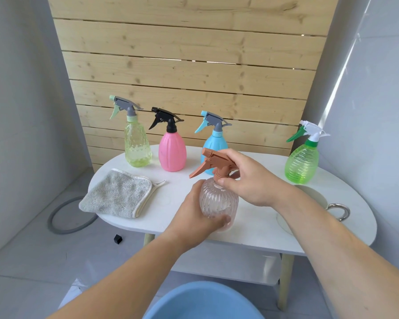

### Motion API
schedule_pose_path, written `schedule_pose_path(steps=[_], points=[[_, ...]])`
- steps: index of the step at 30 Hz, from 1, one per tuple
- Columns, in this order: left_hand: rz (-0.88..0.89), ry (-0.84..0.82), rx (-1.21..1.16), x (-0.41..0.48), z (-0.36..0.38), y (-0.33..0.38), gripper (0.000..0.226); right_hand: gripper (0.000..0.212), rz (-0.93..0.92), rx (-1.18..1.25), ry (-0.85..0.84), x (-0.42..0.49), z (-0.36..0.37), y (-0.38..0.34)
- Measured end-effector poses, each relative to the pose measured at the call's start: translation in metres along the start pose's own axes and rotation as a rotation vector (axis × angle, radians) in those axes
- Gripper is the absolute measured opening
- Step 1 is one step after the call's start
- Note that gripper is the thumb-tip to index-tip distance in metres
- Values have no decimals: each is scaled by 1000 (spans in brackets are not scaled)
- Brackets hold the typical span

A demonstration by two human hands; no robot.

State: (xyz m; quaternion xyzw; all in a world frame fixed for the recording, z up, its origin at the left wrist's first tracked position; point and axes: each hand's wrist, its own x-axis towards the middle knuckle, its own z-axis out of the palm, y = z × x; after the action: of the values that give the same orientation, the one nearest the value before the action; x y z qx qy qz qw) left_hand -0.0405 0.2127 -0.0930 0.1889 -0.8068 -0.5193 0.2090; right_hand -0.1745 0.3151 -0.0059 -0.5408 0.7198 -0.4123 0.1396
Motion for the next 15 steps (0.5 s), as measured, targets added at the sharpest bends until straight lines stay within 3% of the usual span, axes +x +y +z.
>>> schedule_pose_path(steps=[5, 15], points=[[9, 7, -3, 1, -1, -2, 74, 47, -22, 23, 31, 2, 1, 1], [14, 14, 20, 0, 0, -4, 80, 69, -15, -208, 28, 2, 5, 0]])
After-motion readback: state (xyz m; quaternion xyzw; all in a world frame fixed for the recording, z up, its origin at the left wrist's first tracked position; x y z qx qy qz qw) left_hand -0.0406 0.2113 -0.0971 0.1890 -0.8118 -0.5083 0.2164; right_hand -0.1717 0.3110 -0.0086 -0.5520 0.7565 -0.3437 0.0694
